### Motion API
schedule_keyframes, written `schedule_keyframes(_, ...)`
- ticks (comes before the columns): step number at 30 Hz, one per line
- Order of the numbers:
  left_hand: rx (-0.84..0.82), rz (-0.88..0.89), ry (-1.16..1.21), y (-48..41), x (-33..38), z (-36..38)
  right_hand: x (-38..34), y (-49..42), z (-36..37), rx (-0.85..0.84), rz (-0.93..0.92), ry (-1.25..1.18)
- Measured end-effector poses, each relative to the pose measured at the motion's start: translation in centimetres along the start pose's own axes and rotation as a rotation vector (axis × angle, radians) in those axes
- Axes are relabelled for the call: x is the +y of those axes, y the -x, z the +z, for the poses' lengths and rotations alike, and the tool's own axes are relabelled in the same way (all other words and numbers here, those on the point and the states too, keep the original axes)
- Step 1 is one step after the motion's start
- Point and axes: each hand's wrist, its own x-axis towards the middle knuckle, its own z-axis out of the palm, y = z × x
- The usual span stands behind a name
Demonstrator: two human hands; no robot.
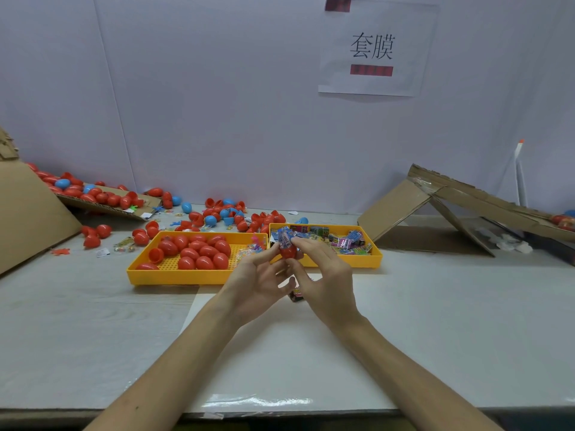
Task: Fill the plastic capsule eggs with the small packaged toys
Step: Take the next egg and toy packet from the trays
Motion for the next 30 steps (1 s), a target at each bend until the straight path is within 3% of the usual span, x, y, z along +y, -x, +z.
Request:
schedule_keyframes(10, 0.015, -0.045, 0.040, 0.04, -0.06, -0.27, 0.42, 0.15, 0.16, 0.019, -0.004, 0.004)
schedule_keyframes(30, 0.024, 0.049, -0.299, -0.32, -0.40, 0.21, 0.20, -0.31, -0.17, 0.000, 0.041, 0.031)
